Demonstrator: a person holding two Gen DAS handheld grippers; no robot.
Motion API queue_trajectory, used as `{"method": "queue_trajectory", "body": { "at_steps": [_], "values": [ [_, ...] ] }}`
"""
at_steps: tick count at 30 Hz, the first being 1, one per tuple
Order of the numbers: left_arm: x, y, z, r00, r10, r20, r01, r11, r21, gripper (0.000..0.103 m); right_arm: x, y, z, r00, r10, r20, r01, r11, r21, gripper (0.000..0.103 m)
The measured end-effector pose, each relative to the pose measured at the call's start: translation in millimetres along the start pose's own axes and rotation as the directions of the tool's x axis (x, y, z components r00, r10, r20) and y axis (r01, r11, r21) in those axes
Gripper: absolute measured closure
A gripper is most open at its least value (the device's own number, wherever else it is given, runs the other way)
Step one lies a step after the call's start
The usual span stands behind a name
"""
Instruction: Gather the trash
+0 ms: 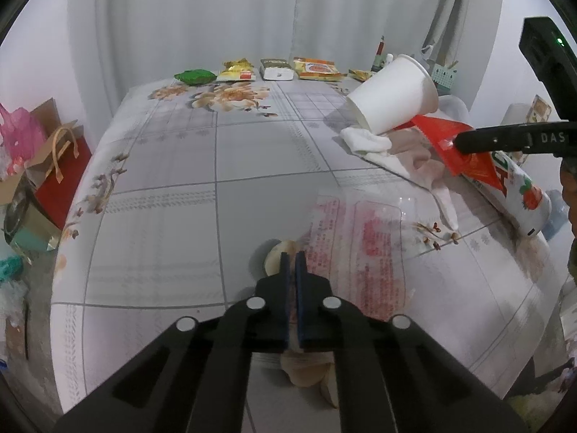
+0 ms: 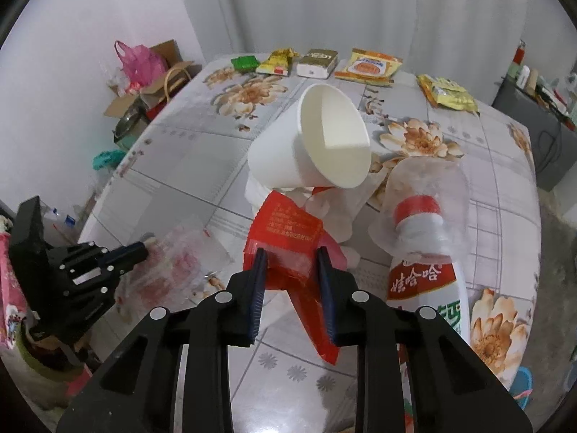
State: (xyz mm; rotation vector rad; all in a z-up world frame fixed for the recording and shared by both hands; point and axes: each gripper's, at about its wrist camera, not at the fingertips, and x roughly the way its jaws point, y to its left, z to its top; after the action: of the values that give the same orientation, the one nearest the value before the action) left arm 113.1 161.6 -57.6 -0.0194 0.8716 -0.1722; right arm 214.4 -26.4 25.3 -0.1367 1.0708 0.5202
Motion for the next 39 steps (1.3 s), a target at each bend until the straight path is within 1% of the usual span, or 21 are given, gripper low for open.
{"method": "queue_trajectory", "body": {
  "at_steps": [7, 12, 16, 17, 18, 20, 21, 22, 23, 24, 25, 26, 28, 29, 32, 34, 39],
  "values": [
    [-11, 7, -1, 0.999, -0.036, 0.031, 0.037, 0.999, -0.036, 0.103, -12, -4, -4, 0.999, 0.024, 0.034, -0.025, 0.999, 0.036, 0.08],
    [-26, 9, 5, 0.996, -0.057, 0.073, 0.059, 0.998, -0.035, 0.103, -28, -5, -5, 0.996, 0.042, 0.077, -0.046, 0.997, 0.055, 0.081],
    [-36, 5, 10, 0.993, -0.06, 0.101, 0.062, 0.998, -0.017, 0.103, -42, -6, -7, 0.992, 0.058, 0.115, -0.065, 0.996, 0.064, 0.082],
    [-36, 3, 11, 0.993, -0.066, 0.098, 0.067, 0.998, -0.011, 0.103, -45, -6, -7, 0.991, 0.062, 0.123, -0.071, 0.995, 0.067, 0.082],
    [-35, 0, 11, 0.993, -0.082, 0.082, 0.082, 0.997, 0.002, 0.103, -48, -6, -8, 0.989, 0.07, 0.132, -0.08, 0.994, 0.072, 0.082],
    [-32, -7, 10, 0.994, -0.093, 0.06, 0.092, 0.996, 0.021, 0.101, -54, -5, -11, 0.986, 0.082, 0.148, -0.095, 0.992, 0.082, 0.082],
    [-30, -12, 9, 0.993, -0.108, 0.04, 0.107, 0.993, 0.043, 0.093, -56, -5, -13, 0.984, 0.088, 0.154, -0.102, 0.991, 0.086, 0.082],
    [-29, -15, 6, 0.993, -0.117, 0.026, 0.115, 0.991, 0.061, 0.077, -60, -5, -15, 0.982, 0.095, 0.163, -0.111, 0.989, 0.094, 0.082],
    [-28, -20, 3, 0.992, -0.123, 0.014, 0.121, 0.989, 0.085, 0.068, -63, -5, -17, 0.981, 0.1, 0.169, -0.118, 0.988, 0.098, 0.082],
    [-27, -28, -2, 0.993, -0.12, 0.007, 0.118, 0.985, 0.127, 0.055, -66, -5, -20, 0.978, 0.106, 0.177, -0.125, 0.987, 0.104, 0.082],
    [-27, -32, -6, 0.994, -0.111, 0.006, 0.109, 0.982, 0.152, 0.049, -70, -5, -24, 0.976, 0.111, 0.186, -0.133, 0.985, 0.111, 0.082],
    [-27, -37, -10, 0.995, -0.098, 0.003, 0.096, 0.979, 0.181, 0.047, -72, -4, -26, 0.975, 0.117, 0.192, -0.14, 0.983, 0.116, 0.082],
    [-22, -47, -21, 0.998, -0.059, -0.015, 0.061, 0.969, 0.241, 0.04, -78, -4, -34, 0.97, 0.13, 0.205, -0.159, 0.979, 0.129, 0.082],
    [-20, -50, -26, 0.999, -0.034, -0.018, 0.038, 0.963, 0.266, 0.039, -79, -4, -36, 0.969, 0.134, 0.208, -0.164, 0.977, 0.133, 0.082],
    [-19, -56, -33, 1.0, 0.003, 0.014, -0.007, 0.951, 0.308, 0.034, -83, -5, -43, 0.965, 0.145, 0.218, -0.18, 0.972, 0.151, 0.082],
    [-19, -55, -33, 1.0, 0.014, 0.018, -0.019, 0.95, 0.313, 0.033, -85, -7, -45, 0.962, 0.152, 0.225, -0.19, 0.968, 0.161, 0.082],
    [-17, -51, -31, 1.0, 0.007, -0.01, -0.004, 0.955, 0.298, 0.033, -90, -13, -47, 0.955, 0.163, 0.248, -0.211, 0.96, 0.182, 0.082]
  ]
}}
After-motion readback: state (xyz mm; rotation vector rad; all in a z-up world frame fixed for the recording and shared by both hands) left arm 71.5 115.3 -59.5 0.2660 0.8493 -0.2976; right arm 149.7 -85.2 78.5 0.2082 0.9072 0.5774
